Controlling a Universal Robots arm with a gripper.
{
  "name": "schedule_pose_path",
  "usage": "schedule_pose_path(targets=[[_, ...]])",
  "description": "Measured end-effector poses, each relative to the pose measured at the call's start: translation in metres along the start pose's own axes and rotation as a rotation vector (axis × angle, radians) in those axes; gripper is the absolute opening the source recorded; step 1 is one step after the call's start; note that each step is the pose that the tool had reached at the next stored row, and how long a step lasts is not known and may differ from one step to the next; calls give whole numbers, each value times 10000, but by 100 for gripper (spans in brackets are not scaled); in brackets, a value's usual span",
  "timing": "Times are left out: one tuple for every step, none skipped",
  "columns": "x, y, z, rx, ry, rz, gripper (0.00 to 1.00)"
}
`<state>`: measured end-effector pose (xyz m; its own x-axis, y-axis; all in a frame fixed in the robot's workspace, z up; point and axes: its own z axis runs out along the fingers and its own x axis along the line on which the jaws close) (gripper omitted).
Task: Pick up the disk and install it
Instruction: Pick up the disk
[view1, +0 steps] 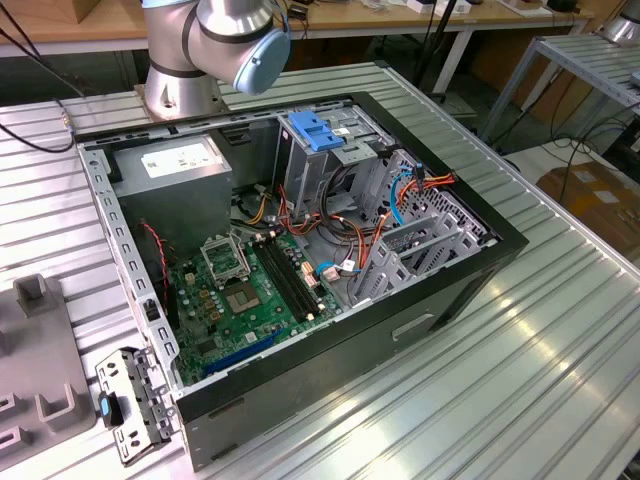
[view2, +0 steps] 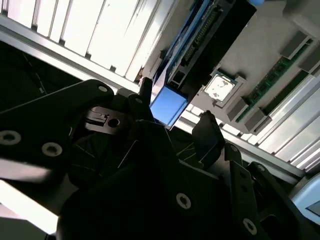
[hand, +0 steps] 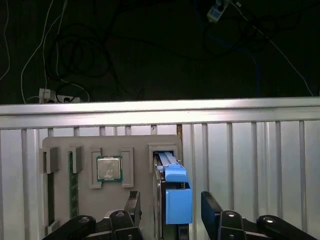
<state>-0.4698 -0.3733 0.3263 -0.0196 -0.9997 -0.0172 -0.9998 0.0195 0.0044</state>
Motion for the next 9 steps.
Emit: schedule_pose_path(targets=[[0, 2, 14, 1, -2, -63, 60], [0, 5, 29, 0, -2, -119, 60], [1, 8, 44, 0, -2, -170, 60], [1, 12, 62, 0, -3, -218, 60], [1, 15, 77, 2, -4, -251, 60], [1, 16, 96, 2, -5, -272, 60], [1, 16, 113, 2, -5, -281, 60], [0, 16, 147, 2, -5, -290, 60], [1, 16, 165, 2, -6, -296, 60]])
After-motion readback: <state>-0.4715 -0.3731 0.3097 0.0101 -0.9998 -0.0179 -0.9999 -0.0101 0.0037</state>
